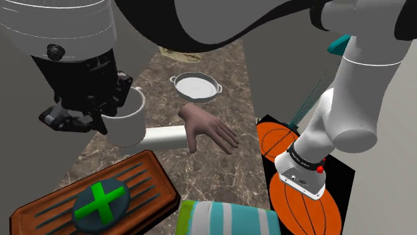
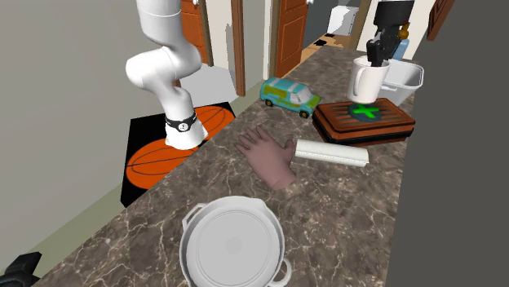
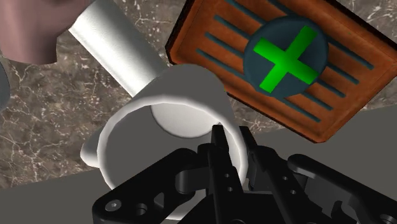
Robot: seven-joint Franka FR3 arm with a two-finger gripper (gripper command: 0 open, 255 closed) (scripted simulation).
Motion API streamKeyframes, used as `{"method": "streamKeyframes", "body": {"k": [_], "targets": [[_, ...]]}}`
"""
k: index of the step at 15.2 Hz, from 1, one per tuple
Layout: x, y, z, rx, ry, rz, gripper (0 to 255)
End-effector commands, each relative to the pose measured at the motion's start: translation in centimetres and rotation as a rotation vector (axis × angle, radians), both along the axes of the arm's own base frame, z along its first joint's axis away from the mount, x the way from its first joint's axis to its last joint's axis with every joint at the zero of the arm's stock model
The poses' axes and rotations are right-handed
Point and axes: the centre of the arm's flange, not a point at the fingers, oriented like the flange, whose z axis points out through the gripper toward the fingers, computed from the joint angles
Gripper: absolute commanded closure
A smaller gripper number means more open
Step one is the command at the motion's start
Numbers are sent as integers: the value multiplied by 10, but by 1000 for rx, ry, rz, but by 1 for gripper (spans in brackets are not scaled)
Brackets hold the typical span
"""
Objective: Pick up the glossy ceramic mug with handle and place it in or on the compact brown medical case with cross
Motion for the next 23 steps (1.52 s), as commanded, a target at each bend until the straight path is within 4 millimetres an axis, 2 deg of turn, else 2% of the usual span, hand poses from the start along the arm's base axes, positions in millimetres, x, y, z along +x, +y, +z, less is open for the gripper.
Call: {"method": "streamKeyframes", "body": {"k": [1, 7, 23], "targets": [[-11, 23, 2, -1, -1, -3, 255], [-45, 92, 8, -1, -1, -3, 255], [-45, 92, -76, -1, -1, -3, 255]]}}
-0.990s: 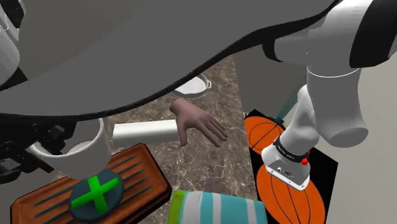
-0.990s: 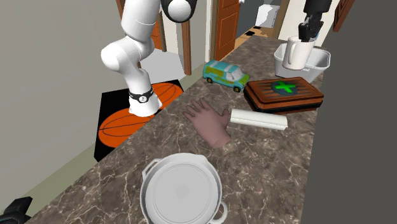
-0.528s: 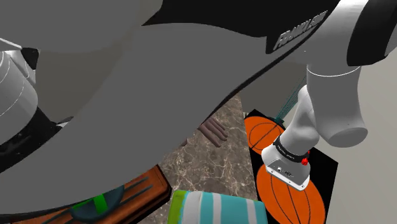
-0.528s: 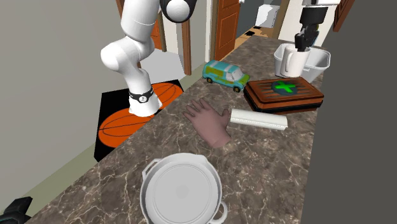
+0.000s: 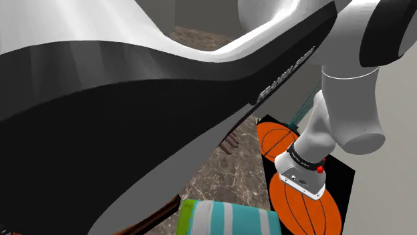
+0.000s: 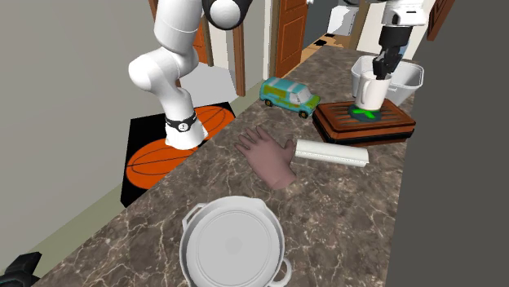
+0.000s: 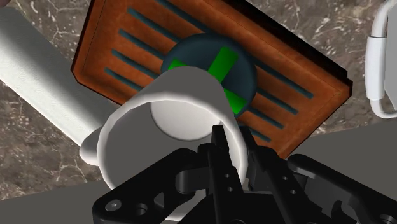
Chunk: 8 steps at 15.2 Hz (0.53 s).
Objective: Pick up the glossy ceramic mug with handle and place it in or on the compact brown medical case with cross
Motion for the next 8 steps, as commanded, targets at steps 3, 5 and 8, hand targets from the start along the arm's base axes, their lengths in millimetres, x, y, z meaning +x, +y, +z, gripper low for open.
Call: {"method": "streamKeyframes", "body": {"k": [3, 5, 8], "targets": [[0, -1, -15, 1, 0, 0, 255], [0, -1, -15, 1, 0, 0, 255], [0, -1, -15, 1, 0, 0, 255]]}}
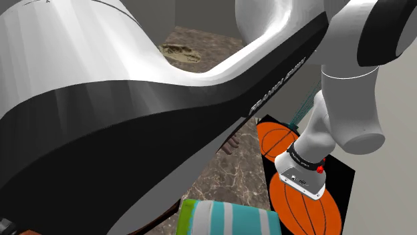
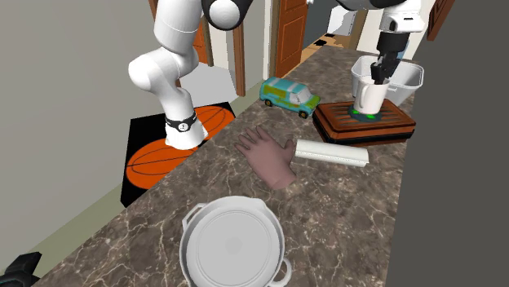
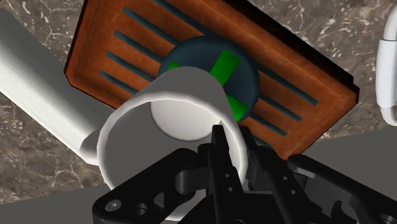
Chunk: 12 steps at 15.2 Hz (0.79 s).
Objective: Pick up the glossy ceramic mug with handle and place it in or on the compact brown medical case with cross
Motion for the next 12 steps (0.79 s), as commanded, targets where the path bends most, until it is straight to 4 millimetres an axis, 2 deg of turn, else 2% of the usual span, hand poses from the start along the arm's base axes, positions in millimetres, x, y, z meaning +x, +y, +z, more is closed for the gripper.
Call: {"method": "streamKeyframes", "body": {"k": [1, 2, 7, 11, 12], "targets": [[0, 0, 0, 0, 0, 0, 255], [0, 0, 0, 0, 0, 0, 0], [0, 0, 0, 0, 0, 0, 0], [-8, 1, 49, 0, 0, 0, 0], [-8, 1, 49, 0, 0, 0, 0]]}}
